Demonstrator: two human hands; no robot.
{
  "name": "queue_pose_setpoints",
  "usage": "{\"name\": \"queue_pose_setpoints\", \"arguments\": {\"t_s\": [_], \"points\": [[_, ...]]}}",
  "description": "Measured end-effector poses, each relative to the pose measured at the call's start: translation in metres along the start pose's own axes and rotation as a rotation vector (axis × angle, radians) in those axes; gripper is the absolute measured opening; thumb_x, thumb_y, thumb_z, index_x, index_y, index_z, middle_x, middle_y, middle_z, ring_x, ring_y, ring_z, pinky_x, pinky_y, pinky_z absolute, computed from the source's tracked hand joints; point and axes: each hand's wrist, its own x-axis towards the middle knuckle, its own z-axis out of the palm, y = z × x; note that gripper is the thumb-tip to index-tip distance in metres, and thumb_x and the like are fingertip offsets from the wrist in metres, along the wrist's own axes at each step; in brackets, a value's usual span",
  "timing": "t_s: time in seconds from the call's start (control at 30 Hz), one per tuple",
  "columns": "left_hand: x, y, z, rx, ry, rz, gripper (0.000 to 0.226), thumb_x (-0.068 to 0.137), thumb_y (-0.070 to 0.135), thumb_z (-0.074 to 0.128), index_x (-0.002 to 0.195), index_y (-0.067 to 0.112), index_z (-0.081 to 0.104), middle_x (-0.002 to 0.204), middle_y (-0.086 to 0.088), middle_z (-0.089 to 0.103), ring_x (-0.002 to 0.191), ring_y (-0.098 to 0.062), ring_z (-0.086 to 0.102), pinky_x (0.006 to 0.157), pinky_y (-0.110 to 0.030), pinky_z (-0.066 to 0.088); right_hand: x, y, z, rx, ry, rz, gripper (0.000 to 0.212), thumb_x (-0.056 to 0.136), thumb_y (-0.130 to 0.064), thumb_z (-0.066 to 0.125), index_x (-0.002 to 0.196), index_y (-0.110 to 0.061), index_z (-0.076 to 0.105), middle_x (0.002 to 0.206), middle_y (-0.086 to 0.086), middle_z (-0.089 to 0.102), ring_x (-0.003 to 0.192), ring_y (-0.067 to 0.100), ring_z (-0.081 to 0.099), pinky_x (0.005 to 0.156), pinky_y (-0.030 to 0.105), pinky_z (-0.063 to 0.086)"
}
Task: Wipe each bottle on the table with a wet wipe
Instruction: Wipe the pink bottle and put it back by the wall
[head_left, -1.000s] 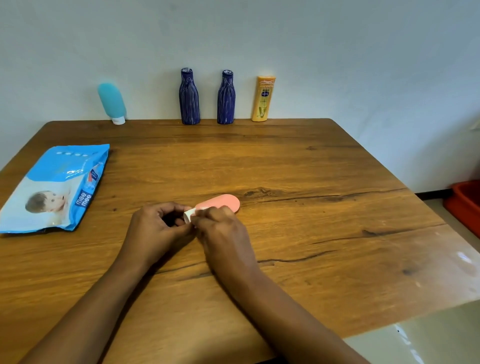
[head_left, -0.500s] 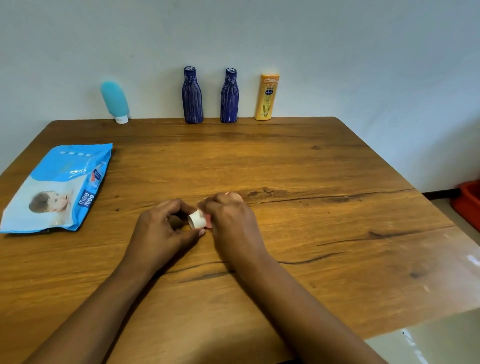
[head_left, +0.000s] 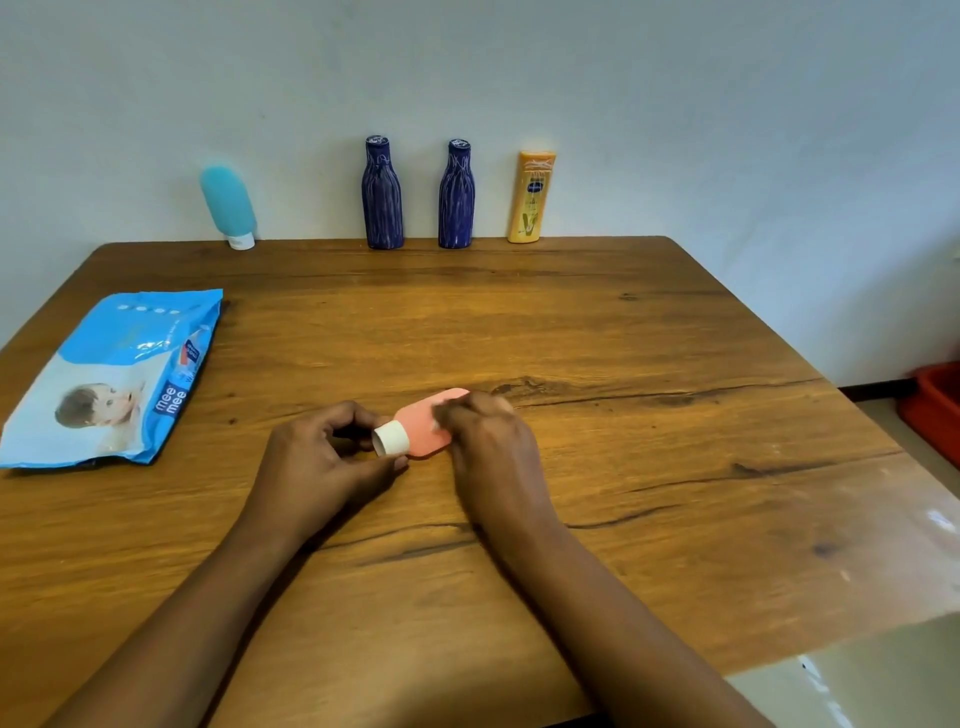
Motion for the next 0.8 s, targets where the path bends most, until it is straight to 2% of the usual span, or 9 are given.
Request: {"name": "queue_pose_setpoints", "arguments": {"t_s": [0.1, 0.17, 0.27, 0.37, 0.5, 0.57, 0.63, 0.7, 0.8], "points": [[0.001, 0.001, 0.001, -0.016, -0.014, -0.016, 0.034, 0.059, 0.012, 0.087, 0.083, 0.028, 0.068, 0.088, 0.020, 0.066, 0.083, 0.013, 0.058, 0.066, -0.002, 0.044, 0.012, 0.020, -0.001, 0.029, 0.048, 0.144, 0.032, 0.087, 0.000, 0.054, 0.114, -0.012, 0.066, 0.107, 0.007, 0.066, 0.097, 0.022, 0.058, 0.084, 0.030, 0.047], [0.002, 0.001, 0.001, -0.019, -0.010, -0.018, 0.034, 0.060, 0.012, 0.087, 0.084, 0.027, 0.068, 0.089, 0.019, 0.066, 0.083, 0.013, 0.058, 0.065, 0.000, 0.043, 0.011, 0.018, -0.001, 0.054, 0.074, 0.170, 0.032, 0.087, 0.000, 0.054, 0.114, -0.012, 0.066, 0.107, 0.007, 0.065, 0.098, 0.022, 0.057, 0.085, 0.031, 0.047], [0.003, -0.002, 0.001, -0.056, -0.002, -0.029, 0.032, 0.060, 0.013, 0.087, 0.082, 0.027, 0.069, 0.080, 0.014, 0.070, 0.082, 0.005, 0.061, 0.066, -0.002, 0.044, -0.006, -0.007, 0.002, 0.070, 0.068, 0.048, 0.028, 0.084, -0.001, 0.059, 0.108, -0.010, 0.068, 0.099, 0.008, 0.064, 0.090, 0.023, 0.057, 0.075, 0.031, 0.047], [0.003, -0.005, 0.001, -0.051, -0.020, 0.010, 0.032, 0.060, 0.012, 0.086, 0.083, 0.025, 0.068, 0.085, 0.014, 0.070, 0.083, 0.003, 0.062, 0.066, -0.007, 0.048, -0.016, -0.012, -0.002, 0.065, -0.029, -0.105, 0.025, 0.081, -0.004, 0.064, 0.105, -0.010, 0.069, 0.097, 0.008, 0.065, 0.087, 0.023, 0.058, 0.071, 0.030, 0.048], [0.003, -0.008, 0.001, 0.136, 0.039, 0.225, 0.039, 0.060, 0.005, 0.085, 0.084, 0.023, 0.061, 0.092, 0.008, 0.064, 0.085, -0.001, 0.056, 0.069, -0.010, 0.043, 0.009, 0.042, -0.019, 0.071, 0.068, 0.191, 0.030, 0.081, -0.001, 0.059, 0.105, -0.014, 0.070, 0.101, 0.004, 0.067, 0.093, 0.019, 0.061, 0.083, 0.027, 0.046], [0.002, -0.008, 0.001, 0.186, 0.059, 0.315, 0.044, 0.060, 0.002, 0.084, 0.086, 0.026, 0.057, 0.095, 0.004, 0.064, 0.089, -0.006, 0.056, 0.075, -0.020, 0.047, 0.008, 0.045, -0.030, 0.164, 0.173, 0.245, 0.027, 0.084, -0.002, 0.060, 0.106, -0.014, 0.071, 0.099, 0.001, 0.067, 0.090, 0.013, 0.062, 0.083, 0.029, 0.050], [0.001, -0.008, 0.001, 0.210, 0.063, 0.382, 0.036, 0.065, 0.005, 0.081, 0.089, 0.022, 0.060, 0.099, 0.004, 0.062, 0.091, -0.012, 0.058, 0.075, -0.030, 0.052, 0.000, 0.023, -0.032, 0.233, 0.198, 0.132, 0.027, 0.086, -0.005, 0.061, 0.110, -0.016, 0.068, 0.102, -0.004, 0.064, 0.093, 0.006, 0.059, 0.082, 0.026, 0.051], [0.000, -0.006, 0.002, 0.259, 0.045, 0.460, 0.022, 0.072, 0.020, 0.071, 0.091, 0.020, 0.061, 0.100, 0.008, 0.058, 0.090, -0.010, 0.054, 0.075, -0.020, 0.047, -0.009, -0.001, -0.027, 0.240, 0.145, -0.002, 0.030, 0.086, -0.005, 0.062, 0.114, -0.016, 0.065, 0.109, -0.004, 0.061, 0.101, 0.006, 0.054, 0.085, 0.023, 0.049], [-0.002, -0.003, 0.001, 0.322, -0.006, 0.512, 0.026, 0.075, 0.032, 0.060, 0.094, 0.015, 0.063, 0.100, 0.005, 0.057, 0.092, -0.006, 0.049, 0.073, -0.013, 0.042, -0.012, -0.021, -0.013, 0.115, 0.091, -0.126, 0.031, 0.083, -0.004, 0.065, 0.113, -0.011, 0.065, 0.113, 0.004, 0.062, 0.107, 0.013, 0.052, 0.086, 0.026, 0.050]]}}
